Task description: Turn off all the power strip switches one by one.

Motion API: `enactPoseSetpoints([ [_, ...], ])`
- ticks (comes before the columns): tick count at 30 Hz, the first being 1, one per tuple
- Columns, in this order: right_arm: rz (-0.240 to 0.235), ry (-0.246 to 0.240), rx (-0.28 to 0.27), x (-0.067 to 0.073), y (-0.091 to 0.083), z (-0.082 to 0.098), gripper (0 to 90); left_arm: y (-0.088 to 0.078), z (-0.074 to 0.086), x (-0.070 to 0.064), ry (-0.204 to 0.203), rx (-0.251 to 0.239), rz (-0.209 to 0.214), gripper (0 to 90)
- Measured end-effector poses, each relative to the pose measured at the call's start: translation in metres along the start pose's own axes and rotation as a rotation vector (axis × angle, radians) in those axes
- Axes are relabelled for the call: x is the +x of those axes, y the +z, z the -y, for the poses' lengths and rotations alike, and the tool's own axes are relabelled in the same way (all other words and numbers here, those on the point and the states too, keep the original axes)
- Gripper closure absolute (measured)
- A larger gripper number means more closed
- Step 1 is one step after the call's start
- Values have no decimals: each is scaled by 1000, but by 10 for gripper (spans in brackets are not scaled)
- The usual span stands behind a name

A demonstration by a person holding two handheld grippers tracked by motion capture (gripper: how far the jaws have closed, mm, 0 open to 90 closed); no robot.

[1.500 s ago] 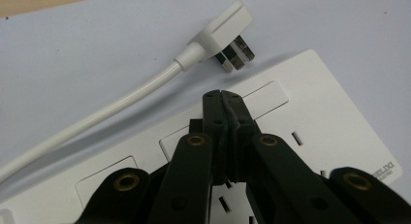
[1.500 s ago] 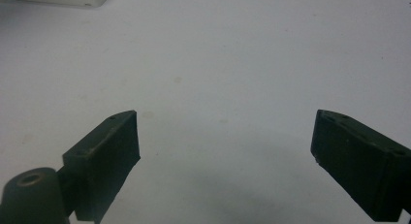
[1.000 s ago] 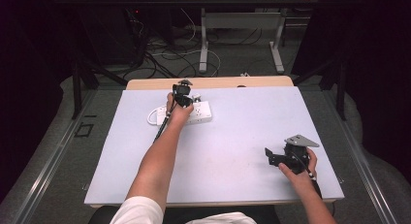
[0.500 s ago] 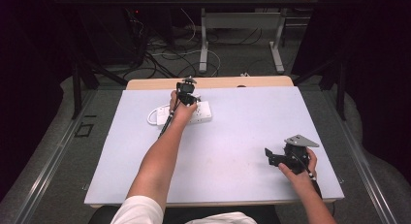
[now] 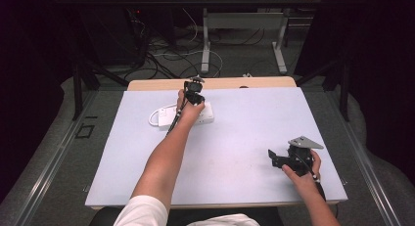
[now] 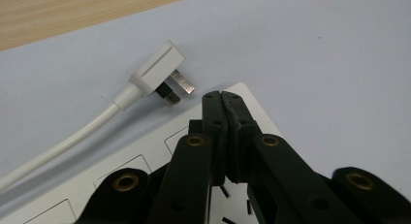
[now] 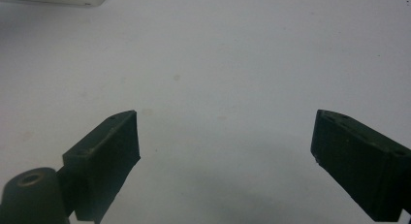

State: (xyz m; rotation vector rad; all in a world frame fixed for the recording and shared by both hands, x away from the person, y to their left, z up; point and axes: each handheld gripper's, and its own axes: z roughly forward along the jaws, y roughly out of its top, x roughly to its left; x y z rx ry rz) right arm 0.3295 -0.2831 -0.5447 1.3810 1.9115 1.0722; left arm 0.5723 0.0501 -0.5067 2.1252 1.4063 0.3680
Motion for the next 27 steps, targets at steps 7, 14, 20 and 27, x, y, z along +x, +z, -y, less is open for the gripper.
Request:
enactPoseSetpoints([
  [7,-2,10,-2,0,-1,0,94,3,-1,-2,0,6,-5,892],
  [14,0,-5,-5,-2,-1,1,94,7,-1,-2,-6,8,-10,891],
  [20,4,-8,-2,-2,-1,1,94,11,-1,0,-8,17,-17,889],
  [27,7,0,-6,-1,-1,1,94,13,0,1,-6,20,-29,881],
])
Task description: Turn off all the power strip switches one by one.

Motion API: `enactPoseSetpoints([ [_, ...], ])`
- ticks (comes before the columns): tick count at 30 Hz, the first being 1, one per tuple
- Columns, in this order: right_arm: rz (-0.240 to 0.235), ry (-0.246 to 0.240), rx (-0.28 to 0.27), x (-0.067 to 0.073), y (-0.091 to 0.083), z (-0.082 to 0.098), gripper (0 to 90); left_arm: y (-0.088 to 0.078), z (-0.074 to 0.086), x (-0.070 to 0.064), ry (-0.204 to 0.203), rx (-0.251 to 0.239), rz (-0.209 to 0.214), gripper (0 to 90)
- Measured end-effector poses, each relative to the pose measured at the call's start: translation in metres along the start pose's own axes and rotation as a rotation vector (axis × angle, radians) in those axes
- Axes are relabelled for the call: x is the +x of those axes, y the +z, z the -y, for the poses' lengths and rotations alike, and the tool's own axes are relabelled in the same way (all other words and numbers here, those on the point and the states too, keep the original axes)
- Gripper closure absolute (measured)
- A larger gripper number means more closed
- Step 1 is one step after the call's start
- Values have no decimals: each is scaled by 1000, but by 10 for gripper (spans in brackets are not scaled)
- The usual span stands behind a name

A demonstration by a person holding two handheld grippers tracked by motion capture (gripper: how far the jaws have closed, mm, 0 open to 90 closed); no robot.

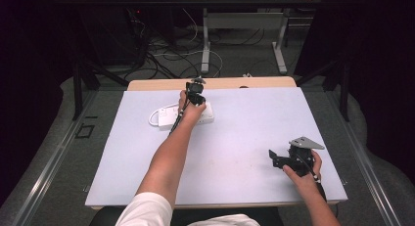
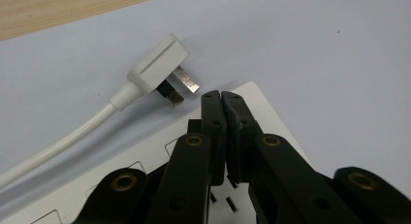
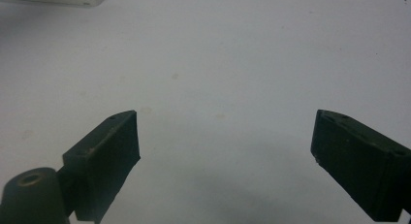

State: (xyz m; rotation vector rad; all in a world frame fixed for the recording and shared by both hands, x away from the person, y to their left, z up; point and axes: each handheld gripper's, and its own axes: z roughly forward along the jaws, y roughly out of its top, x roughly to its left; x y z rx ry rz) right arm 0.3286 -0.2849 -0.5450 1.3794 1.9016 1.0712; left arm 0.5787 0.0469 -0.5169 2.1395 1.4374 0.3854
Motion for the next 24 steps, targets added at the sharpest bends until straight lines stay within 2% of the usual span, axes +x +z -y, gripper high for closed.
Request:
enactPoseSetpoints([
  [17,1,5,4,0,-1,0,94,0,0,1,5,5,7,876],
  [24,2,7,4,1,-1,0,94,1,1,2,-8,-1,20,878],
])
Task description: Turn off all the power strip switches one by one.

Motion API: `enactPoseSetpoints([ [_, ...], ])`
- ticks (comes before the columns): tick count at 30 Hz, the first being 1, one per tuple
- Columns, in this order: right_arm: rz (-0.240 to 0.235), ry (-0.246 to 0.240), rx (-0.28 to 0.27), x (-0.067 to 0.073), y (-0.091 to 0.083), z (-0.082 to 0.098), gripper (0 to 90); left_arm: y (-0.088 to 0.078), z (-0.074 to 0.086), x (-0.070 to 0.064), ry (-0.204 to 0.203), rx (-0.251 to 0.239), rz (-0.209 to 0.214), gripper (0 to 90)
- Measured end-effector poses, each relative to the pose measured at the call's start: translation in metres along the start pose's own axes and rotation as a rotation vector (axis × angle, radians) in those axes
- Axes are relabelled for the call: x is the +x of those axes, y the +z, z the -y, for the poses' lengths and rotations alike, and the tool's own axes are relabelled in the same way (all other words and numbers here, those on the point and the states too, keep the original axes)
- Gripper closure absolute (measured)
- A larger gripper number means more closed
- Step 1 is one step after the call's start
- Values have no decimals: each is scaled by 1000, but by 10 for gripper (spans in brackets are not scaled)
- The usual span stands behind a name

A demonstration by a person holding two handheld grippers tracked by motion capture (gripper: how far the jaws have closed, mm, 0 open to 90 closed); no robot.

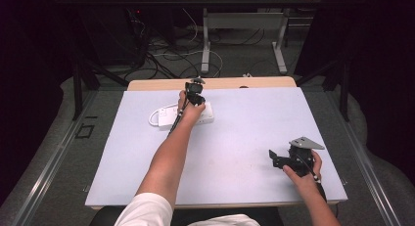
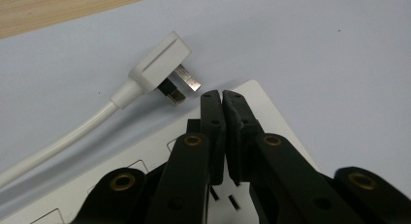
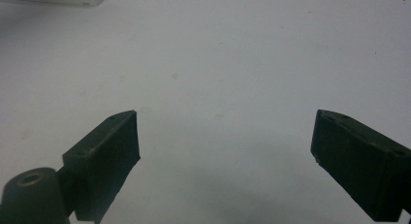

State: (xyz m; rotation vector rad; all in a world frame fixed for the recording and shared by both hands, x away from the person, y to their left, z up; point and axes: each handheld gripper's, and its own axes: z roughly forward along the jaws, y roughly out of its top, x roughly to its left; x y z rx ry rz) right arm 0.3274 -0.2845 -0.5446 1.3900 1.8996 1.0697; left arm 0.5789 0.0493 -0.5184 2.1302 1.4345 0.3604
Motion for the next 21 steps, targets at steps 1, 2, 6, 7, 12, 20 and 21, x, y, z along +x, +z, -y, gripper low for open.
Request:
enactPoseSetpoints([
  [1,-4,-1,4,0,0,0,94,1,1,0,-2,6,5,898],
  [2,0,-5,-2,0,0,0,94,1,3,0,-15,-4,7,897],
  [6,-2,-2,-3,-1,-2,1,94,1,4,-3,20,-16,-21,897],
  [7,-2,-2,-3,-1,-2,1,94,0,4,-2,16,-8,-18,897],
  [12,0,3,0,0,-3,1,95,-2,4,1,14,6,-19,893],
  [20,-2,-5,-2,2,-3,0,94,-18,13,-5,47,-13,20,856],
  [21,-2,-5,-2,2,-3,0,94,-20,15,-5,55,-16,28,856],
])
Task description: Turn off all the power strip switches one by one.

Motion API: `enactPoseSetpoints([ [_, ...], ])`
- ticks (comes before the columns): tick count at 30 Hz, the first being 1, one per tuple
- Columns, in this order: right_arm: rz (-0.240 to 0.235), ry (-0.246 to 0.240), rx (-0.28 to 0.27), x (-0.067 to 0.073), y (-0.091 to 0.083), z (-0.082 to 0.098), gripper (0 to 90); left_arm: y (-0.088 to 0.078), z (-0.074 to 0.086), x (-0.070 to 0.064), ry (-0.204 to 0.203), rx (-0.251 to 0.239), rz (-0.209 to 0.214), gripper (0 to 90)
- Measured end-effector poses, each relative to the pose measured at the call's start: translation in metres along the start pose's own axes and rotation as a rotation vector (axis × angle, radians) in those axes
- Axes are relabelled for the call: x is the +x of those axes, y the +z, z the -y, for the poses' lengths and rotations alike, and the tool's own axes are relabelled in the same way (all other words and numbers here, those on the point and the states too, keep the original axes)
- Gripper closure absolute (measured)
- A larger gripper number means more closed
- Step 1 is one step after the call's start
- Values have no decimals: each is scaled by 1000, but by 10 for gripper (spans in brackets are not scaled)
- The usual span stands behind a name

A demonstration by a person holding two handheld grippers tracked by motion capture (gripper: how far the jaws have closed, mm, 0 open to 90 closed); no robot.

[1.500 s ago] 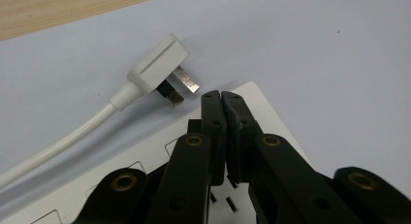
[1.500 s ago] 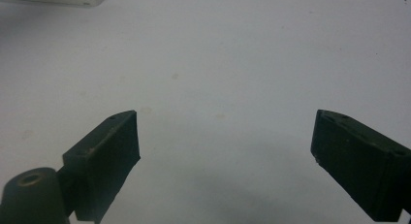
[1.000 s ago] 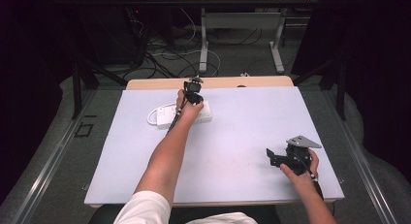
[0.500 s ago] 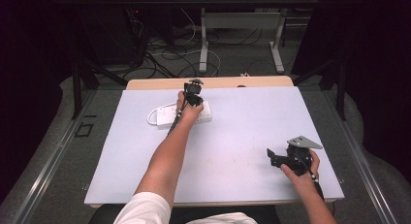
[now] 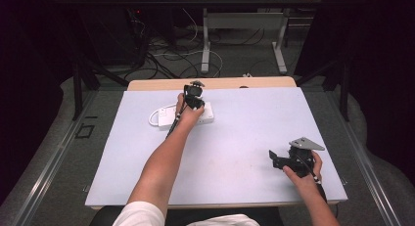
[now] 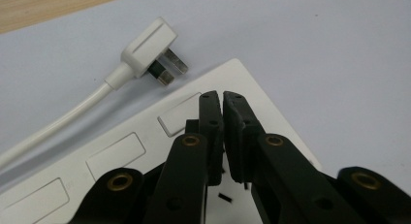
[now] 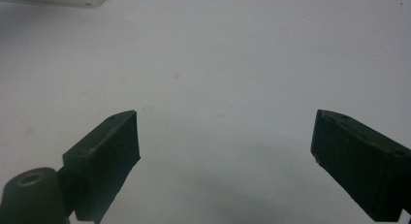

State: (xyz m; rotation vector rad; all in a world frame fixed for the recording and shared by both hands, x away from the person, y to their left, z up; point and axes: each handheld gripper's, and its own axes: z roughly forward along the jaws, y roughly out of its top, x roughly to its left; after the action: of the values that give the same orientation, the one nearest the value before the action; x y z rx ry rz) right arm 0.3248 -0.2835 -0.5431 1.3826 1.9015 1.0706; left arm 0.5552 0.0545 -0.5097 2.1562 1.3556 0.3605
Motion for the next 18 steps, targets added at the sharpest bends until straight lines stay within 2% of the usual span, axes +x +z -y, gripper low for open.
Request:
enactPoseSetpoints([
  [4,1,-12,-6,-1,-1,0,94,-12,6,-1,10,-11,19,835],
  [9,-3,1,-7,-2,-1,-1,94,-29,12,-2,26,-19,45,756],
  [18,-1,7,-11,-2,-2,-2,94,-56,33,7,40,-49,113,686],
])
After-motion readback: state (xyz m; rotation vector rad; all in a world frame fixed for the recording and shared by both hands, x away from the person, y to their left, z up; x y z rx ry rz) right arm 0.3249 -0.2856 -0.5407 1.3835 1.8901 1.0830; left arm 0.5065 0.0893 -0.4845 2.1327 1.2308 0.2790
